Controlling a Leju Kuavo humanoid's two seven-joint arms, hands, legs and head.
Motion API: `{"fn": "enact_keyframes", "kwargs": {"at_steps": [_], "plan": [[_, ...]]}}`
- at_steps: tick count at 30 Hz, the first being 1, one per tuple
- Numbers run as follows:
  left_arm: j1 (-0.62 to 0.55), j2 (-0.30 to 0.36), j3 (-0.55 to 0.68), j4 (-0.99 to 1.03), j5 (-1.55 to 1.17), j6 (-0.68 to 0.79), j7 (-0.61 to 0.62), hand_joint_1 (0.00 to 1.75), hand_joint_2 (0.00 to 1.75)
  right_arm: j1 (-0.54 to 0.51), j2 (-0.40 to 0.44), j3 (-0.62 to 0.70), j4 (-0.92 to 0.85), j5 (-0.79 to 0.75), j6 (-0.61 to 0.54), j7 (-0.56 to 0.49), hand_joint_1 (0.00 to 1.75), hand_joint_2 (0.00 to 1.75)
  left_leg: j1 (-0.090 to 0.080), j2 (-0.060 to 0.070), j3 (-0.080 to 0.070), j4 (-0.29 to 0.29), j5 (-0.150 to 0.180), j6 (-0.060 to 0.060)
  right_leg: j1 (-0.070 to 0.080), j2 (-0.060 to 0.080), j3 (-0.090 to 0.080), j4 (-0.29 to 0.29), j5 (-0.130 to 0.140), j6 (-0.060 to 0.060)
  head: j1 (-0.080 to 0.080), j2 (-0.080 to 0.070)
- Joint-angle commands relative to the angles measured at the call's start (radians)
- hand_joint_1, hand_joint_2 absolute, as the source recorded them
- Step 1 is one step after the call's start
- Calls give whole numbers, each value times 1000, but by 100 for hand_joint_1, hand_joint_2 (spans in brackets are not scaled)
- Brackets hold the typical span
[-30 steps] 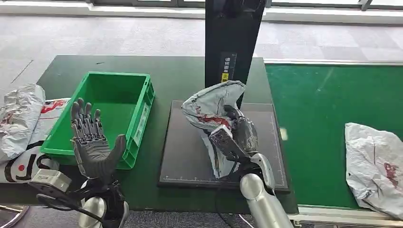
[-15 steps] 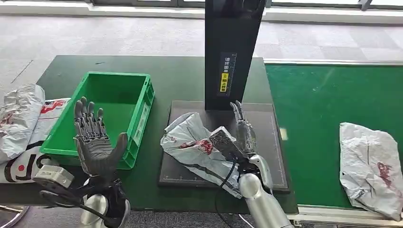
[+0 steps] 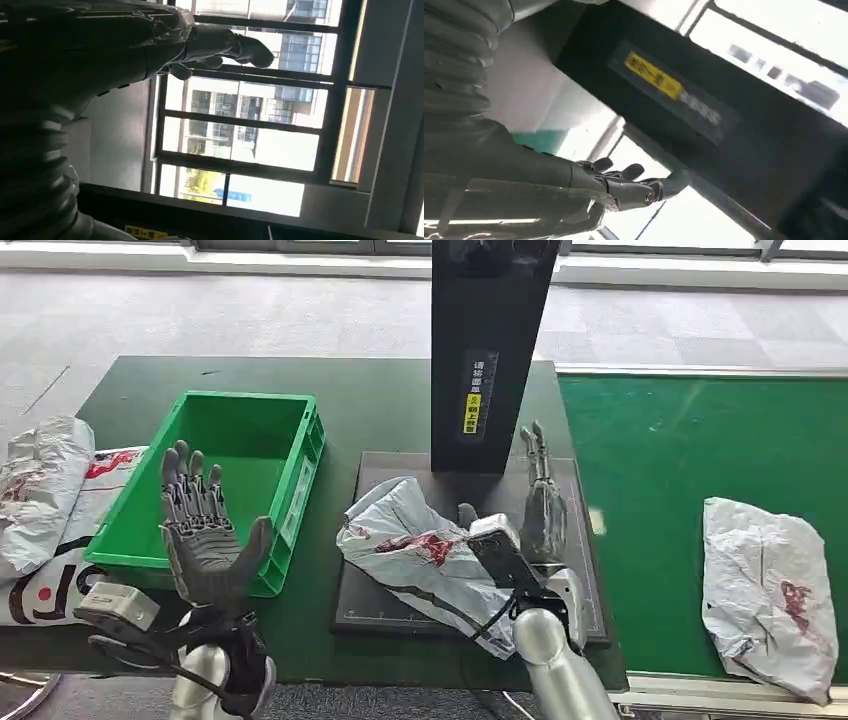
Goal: Moved the parcel from conveyor to table for the left to box.
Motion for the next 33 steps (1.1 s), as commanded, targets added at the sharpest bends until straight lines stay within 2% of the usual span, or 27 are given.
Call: {"fn": "enact_keyframes", "kwargs": {"at_steps": [1,5,13,16,17,18,19,21,23,26,27,33], "plan": [[-56,17,-5,93,-11,24,4,0,175,70,-62,42,-292,-26,-151,-80,0,175,0,-3,1,-1,0,0,0,-3,3,-1,0,0,0,0],[-56,17,-5,93,-11,24,4,0,175,70,-62,42,-292,-26,-151,-80,0,175,0,1,2,-1,0,0,0,1,2,-1,0,0,0,0],[-56,17,-5,93,-11,24,4,0,175,70,-62,42,-292,-26,-151,-80,0,175,1,1,3,-2,0,0,1,2,3,-2,1,-1,0,0],[-77,35,-30,146,-3,58,4,0,175,114,-68,44,-398,-50,-228,-129,0,175,0,0,3,-2,0,0,0,0,3,-2,0,-1,0,0],[-105,40,-55,212,-62,87,4,0,175,146,-46,19,-524,-56,-254,-171,0,175,0,0,2,-1,0,0,0,1,2,-1,0,-1,0,0],[-166,53,-106,316,-156,97,4,0,175,176,-26,3,-681,-65,-254,-171,0,175,0,-2,3,-2,0,0,0,-1,3,-2,0,-1,0,0],[-205,51,-130,376,-201,104,6,0,175,189,-17,-5,-714,-64,-254,-171,0,175,0,-5,0,-1,1,0,0,-4,2,0,-1,-1,0,0],[-261,46,-169,460,-301,148,12,0,175,185,-13,-15,-692,-98,-254,-171,0,175,-1,-10,-1,0,2,0,-1,-9,1,0,-2,-1,0,0],[-278,41,-185,484,-326,170,4,0,175,150,-19,-28,-591,-205,-254,-171,0,175,0,-10,1,-1,2,0,0,-10,3,-2,-1,-1,0,0],[-275,43,-210,465,-333,165,4,0,175,126,-25,-45,-524,-285,-254,-171,0,175,-1,1,3,-1,1,0,-1,1,3,-2,2,0,0,0],[-293,61,-267,491,-400,105,46,0,175,132,-29,-39,-483,-356,-254,-171,0,175,0,3,4,-2,1,1,0,3,3,-3,3,0,0,0],[-329,24,-310,608,-453,91,65,0,175,130,-34,-40,-467,-381,-254,-171,0,175,0,2,3,-2,1,1,0,1,3,-3,3,0,0,0]]}}
